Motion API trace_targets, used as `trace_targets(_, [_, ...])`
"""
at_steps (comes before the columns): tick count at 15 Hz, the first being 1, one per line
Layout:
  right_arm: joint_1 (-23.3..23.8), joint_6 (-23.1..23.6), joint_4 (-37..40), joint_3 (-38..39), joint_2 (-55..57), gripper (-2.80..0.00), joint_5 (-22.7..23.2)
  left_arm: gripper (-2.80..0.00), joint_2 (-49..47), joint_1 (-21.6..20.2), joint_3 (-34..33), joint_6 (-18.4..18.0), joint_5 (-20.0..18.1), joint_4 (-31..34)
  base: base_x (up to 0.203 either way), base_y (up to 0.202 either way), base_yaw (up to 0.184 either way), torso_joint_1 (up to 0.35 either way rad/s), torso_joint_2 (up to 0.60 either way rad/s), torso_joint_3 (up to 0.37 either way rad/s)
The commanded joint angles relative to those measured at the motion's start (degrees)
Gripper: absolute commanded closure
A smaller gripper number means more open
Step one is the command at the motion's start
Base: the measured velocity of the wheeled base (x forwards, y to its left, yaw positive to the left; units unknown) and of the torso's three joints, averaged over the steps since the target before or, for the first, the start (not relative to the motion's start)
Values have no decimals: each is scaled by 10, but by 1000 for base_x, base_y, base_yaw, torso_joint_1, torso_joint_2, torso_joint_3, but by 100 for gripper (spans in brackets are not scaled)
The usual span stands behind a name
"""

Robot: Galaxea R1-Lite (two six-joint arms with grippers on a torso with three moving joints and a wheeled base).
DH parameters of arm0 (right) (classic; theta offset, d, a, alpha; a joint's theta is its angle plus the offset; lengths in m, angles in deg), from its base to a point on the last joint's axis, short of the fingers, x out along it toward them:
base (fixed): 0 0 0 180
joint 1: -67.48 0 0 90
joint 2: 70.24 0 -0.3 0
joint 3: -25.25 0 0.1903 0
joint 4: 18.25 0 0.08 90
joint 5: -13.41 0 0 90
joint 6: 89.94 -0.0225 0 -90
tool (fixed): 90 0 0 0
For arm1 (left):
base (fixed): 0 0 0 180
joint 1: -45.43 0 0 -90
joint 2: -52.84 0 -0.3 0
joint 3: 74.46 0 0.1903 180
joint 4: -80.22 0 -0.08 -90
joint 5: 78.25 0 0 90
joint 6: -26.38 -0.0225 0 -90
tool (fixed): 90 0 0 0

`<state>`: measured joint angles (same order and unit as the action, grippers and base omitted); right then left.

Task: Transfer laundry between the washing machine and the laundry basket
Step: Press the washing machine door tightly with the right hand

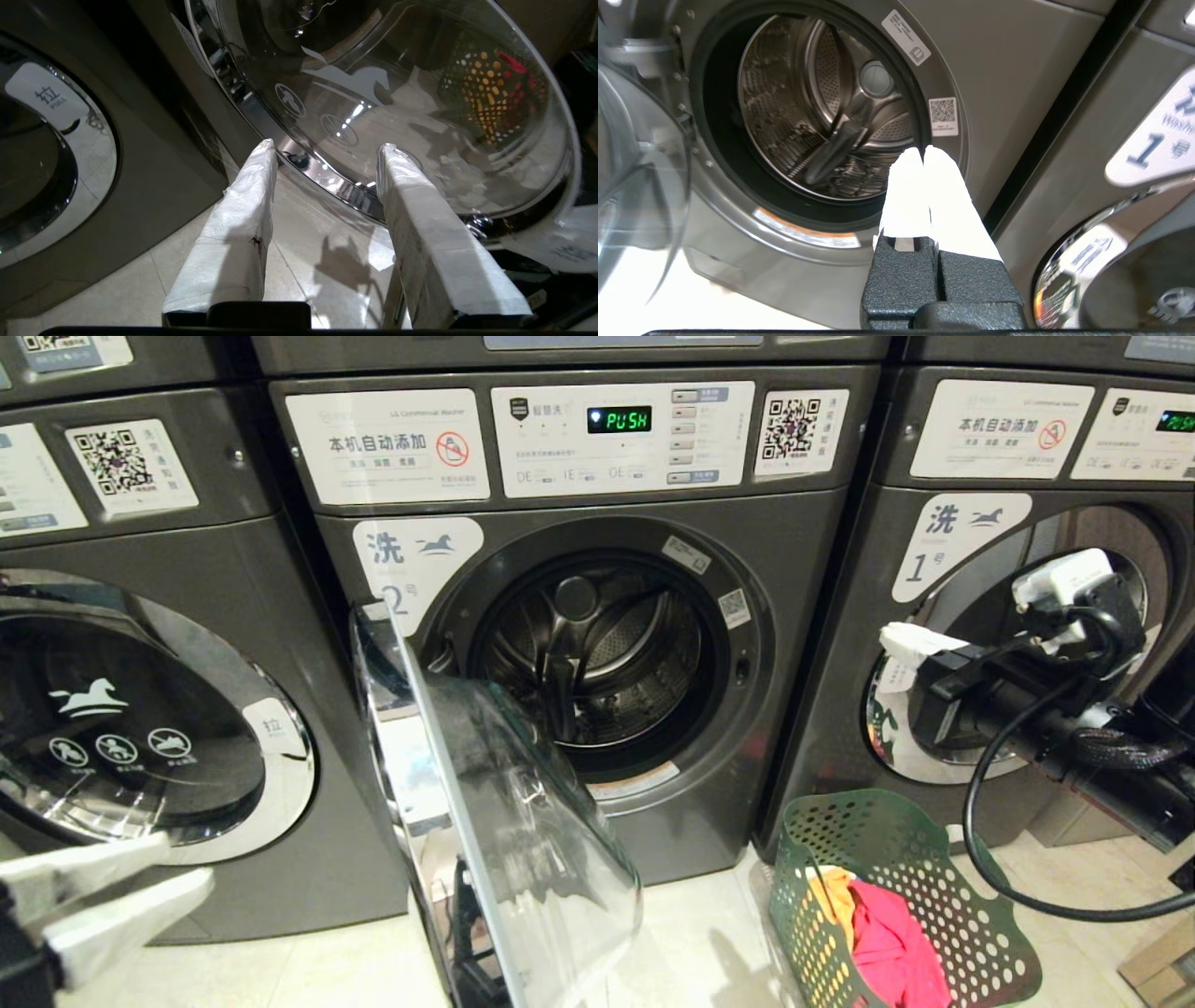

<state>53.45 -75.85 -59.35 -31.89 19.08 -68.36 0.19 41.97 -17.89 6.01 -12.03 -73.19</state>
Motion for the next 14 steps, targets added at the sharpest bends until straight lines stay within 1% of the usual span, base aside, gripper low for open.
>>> trace_targets(1, [1,-17,-4,18,-27,0,0,0,-159,22,42,-18,5,-31,0,0,0,0,0,0])
trace_targets(2, [1,-18,-4,21,-33,0,0,0,-201,44,54,-24,24,-76,0,0,0,0,0,0])
trace_targets(3, [1,-17,-4,20,-38,0,-1,0,-234,73,65,-23,44,-141,0,0,0,0,0,0])
trace_targets(4, [1,-16,-4,15,-39,0,-3,0,-254,90,75,-21,63,-174,0,0,0,0,0,0])
trace_targets(5, [1,-15,-3,12,-38,0,-10,0,-266,97,86,-21,79,-183,0,0,0,0,0,0])
trace_targets(7, [1,-15,-3,19,-37,0,-13,0,-289,115,111,-20,83,-185,0,0,0,0,0,0])
trace_targets(9, [1,-15,-3,21,-37,0,-13,0,-319,148,150,-19,91,-185,0,0,0,0,0,0])
trace_targets(11, [1,-15,-3,22,-42,0,-13,0,-350,196,188,-13,118,-186,0,0,0,0,0,0])
trace_targets(12, [1,-14,-3,19,-47,0,-13,0,-370,226,215,-2,133,-186,0,0,0,0,0,0])
trace_targets(14, [1,-14,-2,15,-56,0,-13,0,-429,284,289,24,172,-187,0,0,0,0,0,0])
